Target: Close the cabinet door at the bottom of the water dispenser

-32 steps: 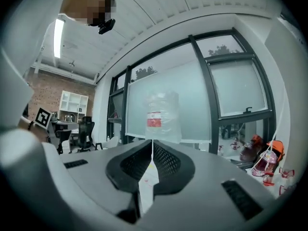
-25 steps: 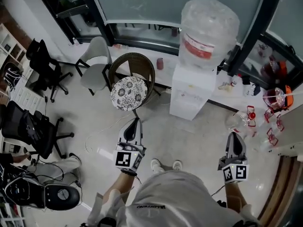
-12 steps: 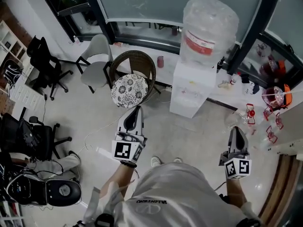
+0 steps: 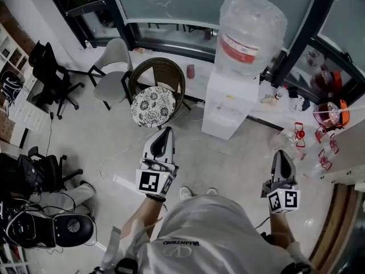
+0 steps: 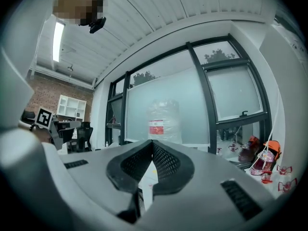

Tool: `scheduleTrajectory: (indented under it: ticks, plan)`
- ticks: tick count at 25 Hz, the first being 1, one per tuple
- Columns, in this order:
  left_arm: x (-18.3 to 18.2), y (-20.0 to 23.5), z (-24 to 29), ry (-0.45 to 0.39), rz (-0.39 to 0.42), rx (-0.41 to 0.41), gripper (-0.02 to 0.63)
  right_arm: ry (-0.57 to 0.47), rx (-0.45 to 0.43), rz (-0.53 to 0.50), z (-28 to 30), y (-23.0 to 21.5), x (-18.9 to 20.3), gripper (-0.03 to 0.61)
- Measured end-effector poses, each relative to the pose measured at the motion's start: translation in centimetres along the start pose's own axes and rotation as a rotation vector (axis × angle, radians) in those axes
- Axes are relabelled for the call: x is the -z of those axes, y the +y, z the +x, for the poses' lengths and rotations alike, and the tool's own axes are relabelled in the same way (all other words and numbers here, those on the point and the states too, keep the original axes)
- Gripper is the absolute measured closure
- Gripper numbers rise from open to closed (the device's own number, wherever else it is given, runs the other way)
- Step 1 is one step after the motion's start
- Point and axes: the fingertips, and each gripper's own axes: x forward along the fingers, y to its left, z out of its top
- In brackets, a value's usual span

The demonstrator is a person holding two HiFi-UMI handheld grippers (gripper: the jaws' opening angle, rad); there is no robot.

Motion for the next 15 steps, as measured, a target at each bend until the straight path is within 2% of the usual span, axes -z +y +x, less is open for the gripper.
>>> scheduleTrajectory:
  ticks: [6,15]
  plan:
    - [1.2,-0.3,-0.9,0.002,-0.015,0.001,0.606,-0.028,0.036,0.015,-0.3,-1.2,0.6,0.563]
    - [1.2,-0.4,-0.4,0.013,-0.025,0.010,0.606,-0.017,0.041,0.009,0.1,-1.0,0.0,0.563]
